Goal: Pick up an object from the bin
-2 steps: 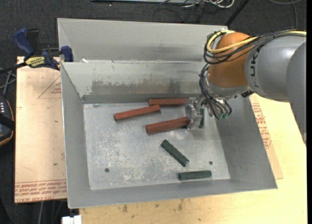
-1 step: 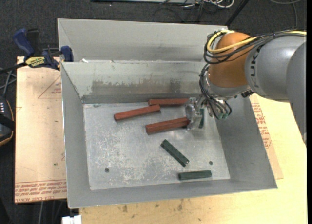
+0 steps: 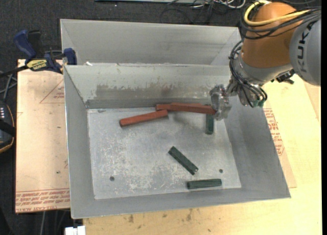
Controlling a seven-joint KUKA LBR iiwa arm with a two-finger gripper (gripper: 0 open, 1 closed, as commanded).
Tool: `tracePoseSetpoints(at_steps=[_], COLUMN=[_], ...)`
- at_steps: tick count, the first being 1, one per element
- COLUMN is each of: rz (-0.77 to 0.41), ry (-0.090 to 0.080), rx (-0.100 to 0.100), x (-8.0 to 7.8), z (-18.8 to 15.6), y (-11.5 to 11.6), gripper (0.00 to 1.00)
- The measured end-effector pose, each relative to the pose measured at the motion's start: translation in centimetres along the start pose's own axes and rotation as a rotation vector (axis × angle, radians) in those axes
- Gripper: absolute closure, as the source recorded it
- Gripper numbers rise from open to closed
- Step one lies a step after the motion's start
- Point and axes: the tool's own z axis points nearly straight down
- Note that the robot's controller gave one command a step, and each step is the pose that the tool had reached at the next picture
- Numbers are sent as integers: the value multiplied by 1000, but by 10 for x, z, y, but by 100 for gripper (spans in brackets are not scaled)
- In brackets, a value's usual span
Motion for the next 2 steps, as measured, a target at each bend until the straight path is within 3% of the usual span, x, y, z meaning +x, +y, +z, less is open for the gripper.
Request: tracePoseSetpoints(at_steps=[1, 2], rz=[0, -85], ry=[0, 4], rx=[0, -2], x=[0, -3], z=[0, -36], y=[0, -17], gripper=[100, 100])
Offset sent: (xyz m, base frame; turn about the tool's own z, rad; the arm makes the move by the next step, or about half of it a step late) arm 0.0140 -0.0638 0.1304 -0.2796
